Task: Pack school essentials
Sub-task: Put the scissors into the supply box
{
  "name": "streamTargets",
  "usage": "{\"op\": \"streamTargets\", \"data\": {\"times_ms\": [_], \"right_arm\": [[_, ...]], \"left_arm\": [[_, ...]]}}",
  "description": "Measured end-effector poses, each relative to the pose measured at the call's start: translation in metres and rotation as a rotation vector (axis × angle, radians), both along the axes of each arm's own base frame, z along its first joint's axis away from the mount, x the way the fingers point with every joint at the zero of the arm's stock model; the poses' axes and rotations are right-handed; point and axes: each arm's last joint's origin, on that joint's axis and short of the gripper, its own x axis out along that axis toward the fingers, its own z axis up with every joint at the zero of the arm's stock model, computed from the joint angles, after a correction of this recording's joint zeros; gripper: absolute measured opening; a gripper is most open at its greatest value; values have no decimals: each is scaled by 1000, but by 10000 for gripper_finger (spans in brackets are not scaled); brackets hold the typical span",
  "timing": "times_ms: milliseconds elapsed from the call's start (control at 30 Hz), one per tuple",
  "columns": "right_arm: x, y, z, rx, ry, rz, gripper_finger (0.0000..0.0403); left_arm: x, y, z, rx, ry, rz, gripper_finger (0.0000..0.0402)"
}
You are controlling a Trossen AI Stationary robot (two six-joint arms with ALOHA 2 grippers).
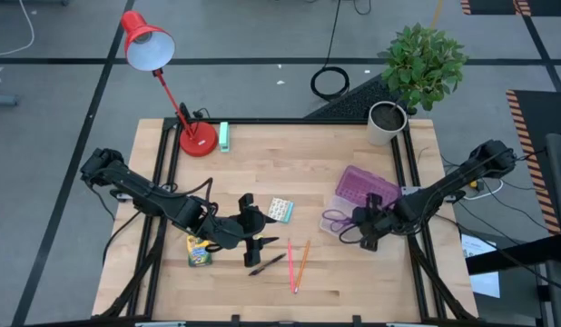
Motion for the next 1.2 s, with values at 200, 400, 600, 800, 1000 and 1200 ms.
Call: {"op": "streamTargets", "data": {"times_ms": [200,400,600,800,1000,1200], "right_arm": [[-3,0,-1,28,49,34,71],[-3,0,-1,24,57,32,72],[-3,0,-1,16,50,27,76],[-3,-1,-1,5,40,14,111],[-2,0,0,9,33,17,135],[-2,0,0,7,30,34,124]], "left_arm": [[0,0,0,1,0,0,225],[1,0,1,-4,-9,0,225],[1,0,1,-5,-11,0,225],[1,0,1,-5,-11,0,225],[1,0,1,-5,-11,0,225],[1,0,1,-5,-12,0,225]]}}
